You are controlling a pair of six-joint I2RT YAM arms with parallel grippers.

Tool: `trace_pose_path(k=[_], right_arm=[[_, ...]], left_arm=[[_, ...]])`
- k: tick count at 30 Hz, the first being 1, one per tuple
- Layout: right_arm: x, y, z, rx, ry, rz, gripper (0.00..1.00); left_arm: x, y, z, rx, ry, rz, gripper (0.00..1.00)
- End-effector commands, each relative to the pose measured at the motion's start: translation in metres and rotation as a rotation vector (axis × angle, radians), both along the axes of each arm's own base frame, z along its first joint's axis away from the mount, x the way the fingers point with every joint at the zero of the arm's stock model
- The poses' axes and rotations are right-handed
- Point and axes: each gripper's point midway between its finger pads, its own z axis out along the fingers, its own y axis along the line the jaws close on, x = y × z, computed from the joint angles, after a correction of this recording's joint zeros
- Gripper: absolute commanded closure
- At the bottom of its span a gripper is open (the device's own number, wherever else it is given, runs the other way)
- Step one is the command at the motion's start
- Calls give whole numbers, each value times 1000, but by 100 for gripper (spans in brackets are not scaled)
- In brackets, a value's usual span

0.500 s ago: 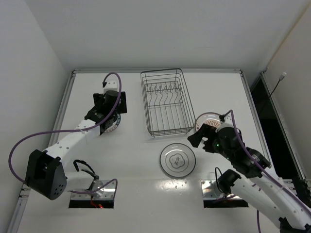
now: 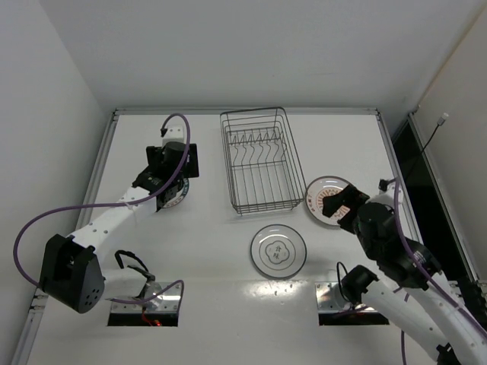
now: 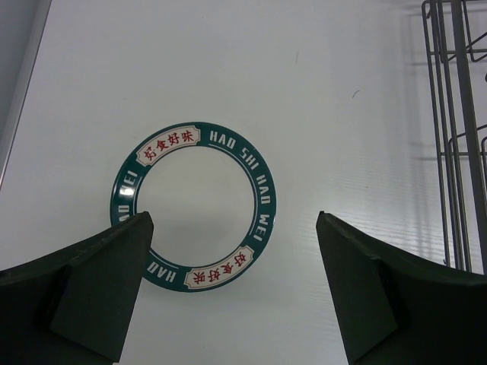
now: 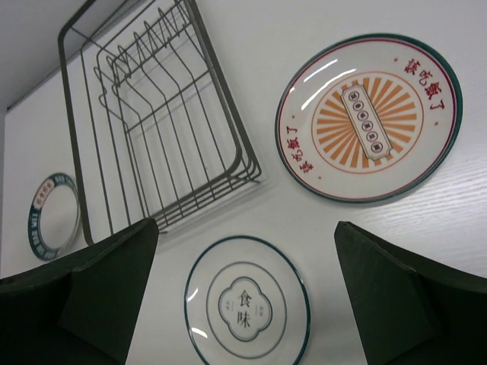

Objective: Load the plates into the dish rack

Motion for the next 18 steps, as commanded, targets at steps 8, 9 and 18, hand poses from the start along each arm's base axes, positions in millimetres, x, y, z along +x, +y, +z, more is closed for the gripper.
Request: trace_pose_path(k=[8, 9, 18], right_arm=[[85, -1, 2, 70, 78, -83, 1], [87, 2, -1, 125, 85, -46, 1], [70, -67, -106, 416, 323, -209, 7]], left_arm=[[1, -2, 10, -13, -31, -11, 13], [1, -2, 10, -13, -31, -11, 13], [1, -5, 9, -23, -26, -29, 13]])
